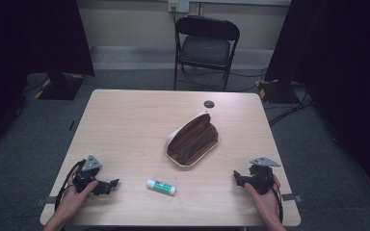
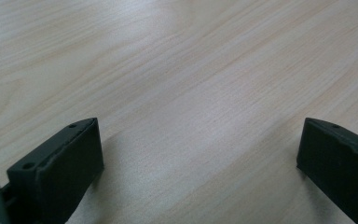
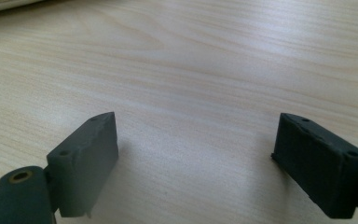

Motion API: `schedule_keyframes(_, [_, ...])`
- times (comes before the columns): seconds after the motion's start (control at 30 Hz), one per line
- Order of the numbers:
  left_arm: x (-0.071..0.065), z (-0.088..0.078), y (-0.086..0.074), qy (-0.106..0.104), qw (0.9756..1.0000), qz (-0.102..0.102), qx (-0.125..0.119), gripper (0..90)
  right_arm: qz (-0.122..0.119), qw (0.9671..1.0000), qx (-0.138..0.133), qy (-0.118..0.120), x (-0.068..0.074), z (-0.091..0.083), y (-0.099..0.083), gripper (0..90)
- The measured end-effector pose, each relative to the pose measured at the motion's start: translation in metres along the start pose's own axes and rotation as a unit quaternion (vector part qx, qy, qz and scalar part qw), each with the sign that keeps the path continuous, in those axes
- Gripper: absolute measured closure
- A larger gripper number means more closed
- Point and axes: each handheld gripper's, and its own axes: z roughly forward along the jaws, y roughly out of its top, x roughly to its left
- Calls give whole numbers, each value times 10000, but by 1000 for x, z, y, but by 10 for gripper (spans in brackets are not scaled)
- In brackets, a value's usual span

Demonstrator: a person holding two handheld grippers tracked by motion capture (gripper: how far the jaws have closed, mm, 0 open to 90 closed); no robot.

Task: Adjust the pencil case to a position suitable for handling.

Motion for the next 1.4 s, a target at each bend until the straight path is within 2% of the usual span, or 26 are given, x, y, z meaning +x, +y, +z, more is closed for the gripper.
schedule_keyframes(0.2, [0,0,0,2,10000,0,1,0,-27,10000,0,73,2,-1,0,156])
schedule_keyframes(0.3, [0,0,0,0,10000,-2,-2,0,-226,9992,-42,319,7,-3,0,270])
schedule_keyframes(0.33, [0,0,0,-1,10000,1,3,0,-364,9975,34,599,11,-6,3,350])
schedule_keyframes(0.37, [0,0,0,0,10000,3,3,0,-373,9971,79,666,13,-7,5,403])
schedule_keyframes(0.43, [0,0,0,2,10000,1,1,0,-426,9968,49,681,15,-10,8,420])
schedule_keyframes(0.5, [0,0,0,2,10000,1,2,0,-476,9949,-51,887,18,-14,15,505])
schedule_keyframes(0.53, [0,0,0,0,10000,-1,-1,0,-627,9928,-145,1008,23,-14,23,534])
schedule_keyframes(0.57, [0,0,0,0,10000,-3,-2,0,-674,9915,-170,1101,25,-11,27,557])
schedule_keyframes(0.6, [0,0,0,0,10000,-3,-2,0,-674,9915,-170,1101,25,-11,27,557])
schedule_keyframes(0.63, [0,0,0,-1,10000,0,0,0,-733,9891,-188,1263,30,-3,38,585])
schedule_keyframes(0.67, [0,0,0,-1,10000,0,0,0,-733,9891,-188,1263,30,-3,38,585])
schedule_keyframes(0.73, [0,0,0,-7,10000,3,1,0,-729,9872,-196,1407,34,6,46,605])
schedule_keyframes(0.8, [0,1,1,-15,10000,-3,-7,0,-731,9860,-180,1487,38,17,56,612])
schedule_keyframes(0.83, [0,1,1,-16,10000,-2,-9,0,-668,9862,-207,1504,42,28,66,626])
schedule_keyframes(0.9, [0,1,1,-16,10000,2,-7,0,-754,9853,-236,1516,45,34,75,646])
schedule_keyframes(0.97, [0,1,1,-16,10000,2,-8,0,-738,9852,-258,1523,46,37,80,656])
schedule_keyframes(1.03, [0,1,1,-19,10000,5,-7,0,-769,9831,-249,1642,50,47,91,645])
schedule_keyframes(1.1, [0,1,1,-16,10000,0,-9,0,-691,9823,-233,1723,54,53,95,646])
schedule_keyframes(1.2, [0,1,1,-17,10000,1,-8,0,-829,9809,-210,1745,58,59,97,663])
schedule_keyframes(1.23, [0,1,1,-17,10000,1,-8,0,-946,9802,-187,1730,62,65,99,681])
schedule_keyframes(1.3, [0,1,1,-16,10000,3,-8,0,-952,9801,-167,1735,62,67,100,685])
schedule_keyframes(1.4, [0,1,1,-18,10000,2,-8,0,-964,9799,-101,1744,65,79,101,686])
